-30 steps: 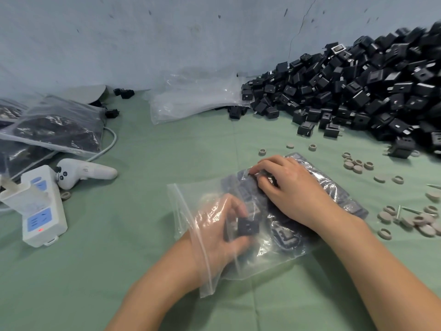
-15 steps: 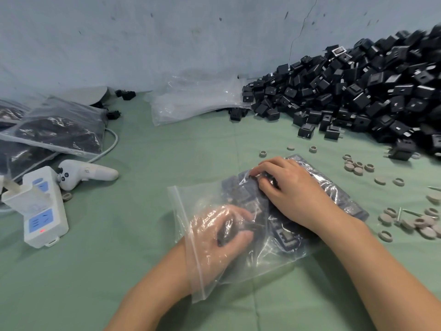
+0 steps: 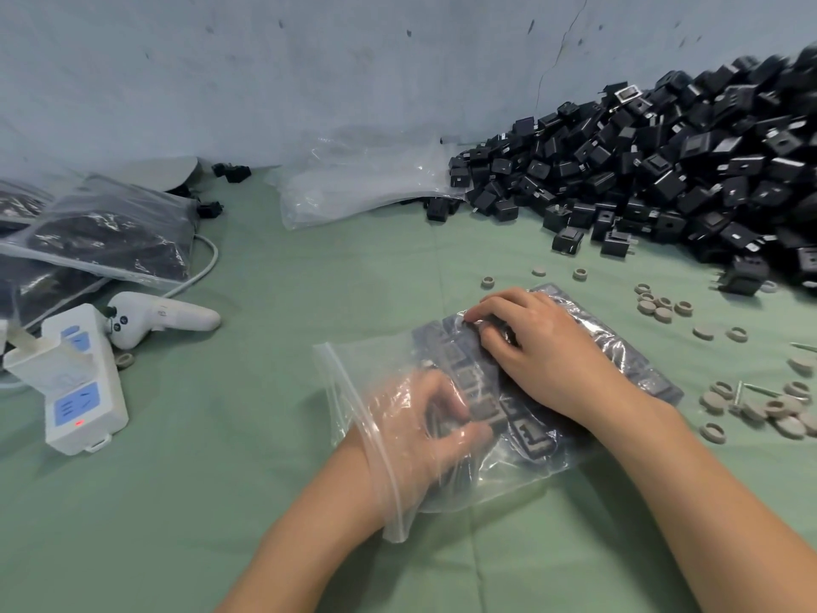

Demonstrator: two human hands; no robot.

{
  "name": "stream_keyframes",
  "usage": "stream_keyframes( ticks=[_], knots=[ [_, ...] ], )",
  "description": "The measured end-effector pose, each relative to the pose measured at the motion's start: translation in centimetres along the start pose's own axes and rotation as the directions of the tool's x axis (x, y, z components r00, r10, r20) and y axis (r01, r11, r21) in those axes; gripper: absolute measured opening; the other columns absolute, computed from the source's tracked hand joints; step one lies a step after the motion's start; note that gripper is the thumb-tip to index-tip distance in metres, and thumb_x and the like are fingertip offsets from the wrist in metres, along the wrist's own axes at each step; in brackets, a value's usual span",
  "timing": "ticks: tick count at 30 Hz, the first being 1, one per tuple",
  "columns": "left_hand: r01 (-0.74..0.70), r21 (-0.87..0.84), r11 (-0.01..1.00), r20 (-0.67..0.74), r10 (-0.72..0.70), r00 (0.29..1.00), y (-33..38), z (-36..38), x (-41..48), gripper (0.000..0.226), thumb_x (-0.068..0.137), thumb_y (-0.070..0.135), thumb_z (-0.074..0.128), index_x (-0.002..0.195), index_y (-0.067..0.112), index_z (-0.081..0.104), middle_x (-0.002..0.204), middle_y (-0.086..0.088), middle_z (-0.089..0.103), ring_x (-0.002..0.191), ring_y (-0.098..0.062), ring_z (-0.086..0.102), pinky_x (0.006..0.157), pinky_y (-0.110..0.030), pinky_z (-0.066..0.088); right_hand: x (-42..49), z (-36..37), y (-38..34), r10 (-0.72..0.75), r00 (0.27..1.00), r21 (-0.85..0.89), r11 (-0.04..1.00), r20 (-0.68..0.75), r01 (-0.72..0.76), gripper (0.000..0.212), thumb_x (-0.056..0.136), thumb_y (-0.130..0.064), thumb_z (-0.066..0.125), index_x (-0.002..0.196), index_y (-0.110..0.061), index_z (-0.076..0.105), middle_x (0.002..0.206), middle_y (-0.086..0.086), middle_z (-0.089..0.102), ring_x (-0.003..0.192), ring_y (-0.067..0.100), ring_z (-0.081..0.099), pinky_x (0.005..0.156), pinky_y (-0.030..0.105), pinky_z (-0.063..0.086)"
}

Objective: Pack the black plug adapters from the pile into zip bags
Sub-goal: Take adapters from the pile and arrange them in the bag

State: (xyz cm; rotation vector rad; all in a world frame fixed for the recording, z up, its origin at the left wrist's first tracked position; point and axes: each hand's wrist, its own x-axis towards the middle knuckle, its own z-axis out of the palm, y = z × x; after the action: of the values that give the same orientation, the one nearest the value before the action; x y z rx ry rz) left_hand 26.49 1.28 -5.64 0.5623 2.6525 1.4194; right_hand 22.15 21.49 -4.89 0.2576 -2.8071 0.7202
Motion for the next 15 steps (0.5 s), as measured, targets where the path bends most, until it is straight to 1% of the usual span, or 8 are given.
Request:
stream_keyframes(
  ticks=[2,4,6,8,10,11,13,15],
  knots=[
    [0.015,0.012,1.0,-0.033,-0.015,0.999,0.2,0.1,0.0,0.025,0.068,0.054,0.076,0.071,0.039,0.057,0.081,0.018,0.059,0.071,-0.003,0.057,0.069,-0.027,0.05,0.0,-0.1,-0.1,0.001,1.0,-0.002,1.0,0.002,-0.001,0.029,0.101,-0.035,0.043,0.121,-0.034,0.064,0.126,-0.015,0.058,0.118,0.011,0.047,0.105,0.034,0.036],
    [0.001,0.025,1.0,0.0,-0.001,1.0,0.3,-0.6,-0.1,0.019,0.076,0.05,0.075,0.076,0.038,0.06,0.083,0.016,0.061,0.074,-0.003,0.059,0.068,-0.023,0.048,0.0,-0.1,-0.1,0.004,1.0,0.001,1.0,0.004,-0.004,0.029,0.101,-0.034,0.044,0.122,-0.033,0.064,0.126,-0.014,0.058,0.119,0.013,0.047,0.107,0.036,0.037],
    [-0.006,-0.007,1.0,0.056,0.006,0.998,0.4,-2.2,-0.3,0.012,0.086,0.048,0.07,0.089,0.037,0.067,0.096,0.017,0.066,0.089,0.0,0.063,0.076,-0.018,0.049,-0.1,-0.2,-0.1,0.005,1.0,0.002,1.0,0.011,-0.006,0.029,0.102,-0.034,0.043,0.122,-0.033,0.064,0.126,-0.015,0.058,0.119,0.013,0.047,0.107,0.036,0.037],
    [0.016,-0.052,0.999,0.113,-0.01,0.994,0.4,-4.1,-0.8,0.018,0.088,0.047,0.069,0.103,0.037,0.07,0.11,0.02,0.066,0.102,0.005,0.063,0.083,-0.011,0.045,0.0,-0.2,-0.2,0.005,1.0,0.003,1.0,0.017,-0.005,0.029,0.102,-0.034,0.043,0.123,-0.033,0.064,0.126,-0.015,0.057,0.12,0.013,0.047,0.108,0.036,0.037],
    [0.049,-0.117,0.992,0.228,-0.021,0.974,0.4,-5.6,-1.4,0.024,0.085,0.038,0.072,0.109,0.035,0.07,0.114,0.02,0.066,0.104,0.006,0.063,0.082,-0.005,0.044,0.0,-0.2,-0.2,0.006,1.0,0.004,1.0,0.018,-0.006,0.029,0.102,-0.034,0.043,0.123,-0.033,0.064,0.127,-0.014,0.058,0.12,0.013,0.047,0.108,0.037,0.037],
    [0.047,-0.098,0.994,0.276,-0.018,0.961,0.4,-5.9,-1.8,0.027,0.084,0.036,0.074,0.111,0.035,0.07,0.115,0.018,0.065,0.106,0.003,0.062,0.083,-0.004,0.043,0.0,-0.2,-0.2,0.007,1.0,0.002,1.0,0.019,-0.007,0.029,0.102,-0.034,0.043,0.123,-0.033,0.063,0.127,-0.013,0.057,0.12,0.014,0.047,0.108,0.037,0.037],
    [-0.019,0.077,0.997,0.316,-0.006,0.949,-0.2,-5.9,-2.0,0.035,0.082,0.046,0.077,0.115,0.038,0.068,0.117,0.014,0.057,0.112,-0.004,0.058,0.092,-0.012,0.043,0.0,-0.3,-0.2,0.008,1.0,0.002,1.0,0.019,-0.009,0.029,0.102,-0.034,0.044,0.123,-0.033,0.063,0.127,-0.013,0.057,0.12,0.014,0.047,0.108,0.037,0.036],
    [-0.084,0.221,0.972,0.323,0.008,0.946,-0.5,-5.5,-1.8,0.042,0.079,0.06,0.073,0.115,0.041,0.065,0.118,0.014,0.05,0.115,-0.008,0.053,0.097,-0.029,0.045,0.0,-0.3,-0.2,0.007,1.0,0.003,1.0,0.017,-0.007,0.029,0.102,-0.034,0.044,0.123,-0.033,0.063,0.127,-0.013,0.058,0.12,0.014,0.047,0.107,0.036,0.036]
  ],
)
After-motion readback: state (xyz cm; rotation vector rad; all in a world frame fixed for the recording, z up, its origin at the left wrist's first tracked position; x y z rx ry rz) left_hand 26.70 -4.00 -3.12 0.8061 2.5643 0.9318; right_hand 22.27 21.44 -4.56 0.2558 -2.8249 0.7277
